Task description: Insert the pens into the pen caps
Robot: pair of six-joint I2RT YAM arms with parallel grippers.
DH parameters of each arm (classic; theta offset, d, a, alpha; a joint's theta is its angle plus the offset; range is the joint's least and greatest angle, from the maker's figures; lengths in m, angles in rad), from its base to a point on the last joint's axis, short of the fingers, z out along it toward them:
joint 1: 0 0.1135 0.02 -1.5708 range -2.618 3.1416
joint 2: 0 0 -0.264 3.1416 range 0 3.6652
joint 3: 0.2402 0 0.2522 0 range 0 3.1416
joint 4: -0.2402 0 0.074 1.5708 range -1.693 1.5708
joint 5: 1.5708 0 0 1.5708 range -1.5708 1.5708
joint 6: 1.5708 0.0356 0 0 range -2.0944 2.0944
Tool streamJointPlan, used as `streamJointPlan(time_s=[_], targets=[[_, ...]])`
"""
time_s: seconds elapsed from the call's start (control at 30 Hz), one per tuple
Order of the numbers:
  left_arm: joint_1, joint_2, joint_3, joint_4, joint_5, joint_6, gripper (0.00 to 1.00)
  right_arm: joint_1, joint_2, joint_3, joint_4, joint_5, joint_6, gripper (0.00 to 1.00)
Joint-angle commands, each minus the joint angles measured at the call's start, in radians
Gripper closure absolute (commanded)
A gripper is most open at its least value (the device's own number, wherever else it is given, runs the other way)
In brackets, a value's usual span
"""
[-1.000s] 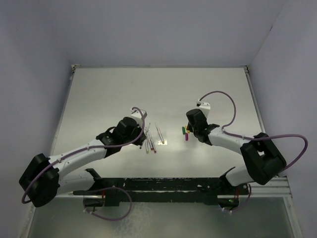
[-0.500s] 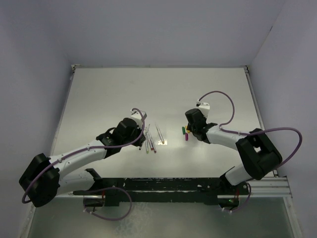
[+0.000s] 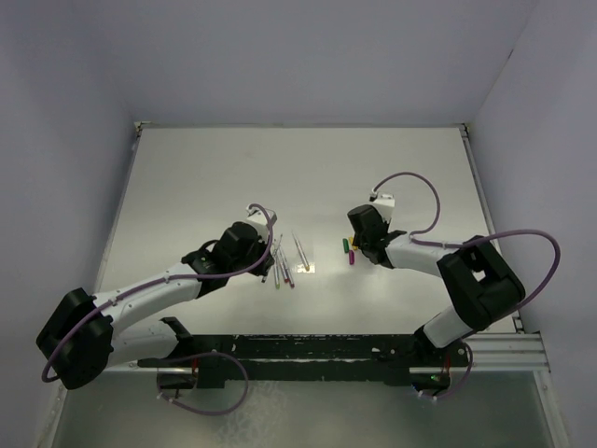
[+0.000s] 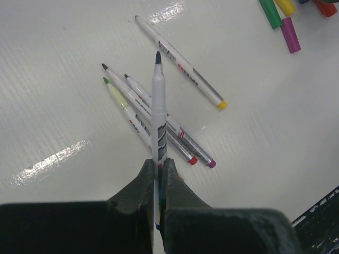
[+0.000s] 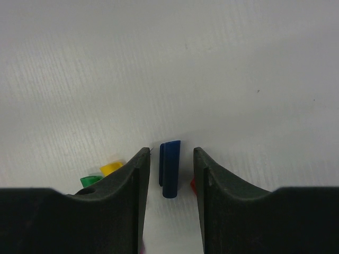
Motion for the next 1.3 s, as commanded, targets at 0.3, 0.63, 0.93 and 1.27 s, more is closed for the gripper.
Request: streamJointPlan(time_s=[0.3,0.63,0.93,1.27], targets=[[-0.004,0.003,-0.006,0.043,0.007,0.003,1.00,-0.005,0.025,0.011,0.027,-0.005,0.034,0.60],[-0.003,-0.005,-0.006,0.023,-0.014,-0.003,1.00,-0.005,0.036,-0.012,0.027,-0.038,0.053,0.63],[-0.004,-0.027,0.000,-0.001,-0.033,-0.004,1.00,-0.005,-0.005,-0.023,-0.054,-0.095,0.083,0.65],[-0.005,-0.032,0.010,-0.015,-0.044,-0.004,1.00,-0.005,0.042,0.016,-0.146,-0.115,0.078,0.65]])
